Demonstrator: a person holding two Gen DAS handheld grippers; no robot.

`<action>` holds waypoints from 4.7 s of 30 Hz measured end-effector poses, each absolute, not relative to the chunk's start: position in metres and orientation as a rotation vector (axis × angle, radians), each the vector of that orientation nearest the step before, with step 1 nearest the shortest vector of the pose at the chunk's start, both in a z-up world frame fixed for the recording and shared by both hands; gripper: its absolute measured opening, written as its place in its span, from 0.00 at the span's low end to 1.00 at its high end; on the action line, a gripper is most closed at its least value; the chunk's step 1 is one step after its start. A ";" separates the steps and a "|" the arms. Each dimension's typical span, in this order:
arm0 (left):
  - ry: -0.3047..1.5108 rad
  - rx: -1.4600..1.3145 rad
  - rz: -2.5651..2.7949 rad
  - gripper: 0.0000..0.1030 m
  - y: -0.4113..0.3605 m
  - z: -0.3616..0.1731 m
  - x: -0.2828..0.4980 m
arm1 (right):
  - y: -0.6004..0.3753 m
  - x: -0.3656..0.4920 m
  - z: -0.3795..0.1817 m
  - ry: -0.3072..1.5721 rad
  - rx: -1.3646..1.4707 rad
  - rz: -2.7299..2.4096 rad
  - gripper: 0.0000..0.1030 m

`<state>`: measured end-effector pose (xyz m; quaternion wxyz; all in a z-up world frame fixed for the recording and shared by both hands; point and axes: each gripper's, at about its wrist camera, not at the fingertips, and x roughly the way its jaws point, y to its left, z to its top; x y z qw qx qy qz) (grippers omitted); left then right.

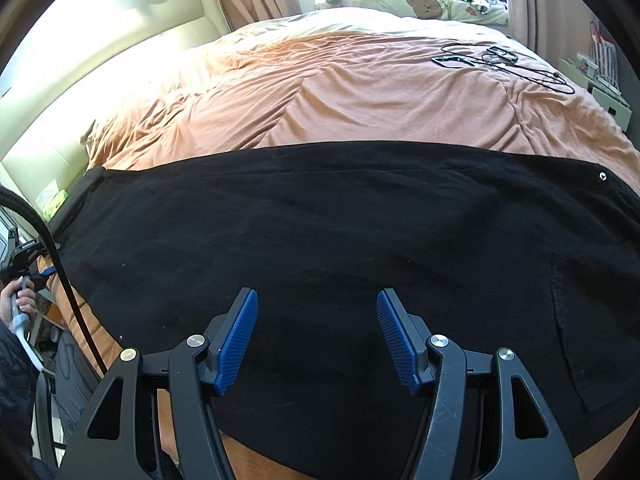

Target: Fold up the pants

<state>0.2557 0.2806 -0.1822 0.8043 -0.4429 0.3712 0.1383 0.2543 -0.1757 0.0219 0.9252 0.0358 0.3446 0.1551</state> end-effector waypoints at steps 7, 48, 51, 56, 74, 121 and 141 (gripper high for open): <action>0.743 -0.985 0.232 0.53 0.281 -0.187 0.255 | -0.169 0.258 0.015 0.726 0.125 0.355 0.59; 0.610 -0.931 0.100 0.05 0.268 -0.099 0.277 | -0.084 0.335 -0.008 0.915 0.100 0.475 0.06; 0.618 -0.938 0.110 0.05 0.269 -0.105 0.275 | -0.082 0.351 -0.009 0.923 0.121 0.444 0.05; 0.631 -0.960 0.130 0.05 0.275 -0.119 0.271 | -0.080 0.379 -0.007 0.923 0.130 0.390 0.05; 0.652 -1.000 0.153 0.05 0.282 -0.140 0.267 | -0.077 0.459 0.005 0.907 0.131 0.298 0.03; 0.427 -0.579 -0.323 0.05 0.092 0.134 0.345 | -0.155 0.287 0.005 0.837 0.342 0.462 0.08; 0.420 -0.390 -0.560 0.05 -0.084 0.218 0.365 | -0.272 0.196 0.031 0.548 0.498 0.336 0.65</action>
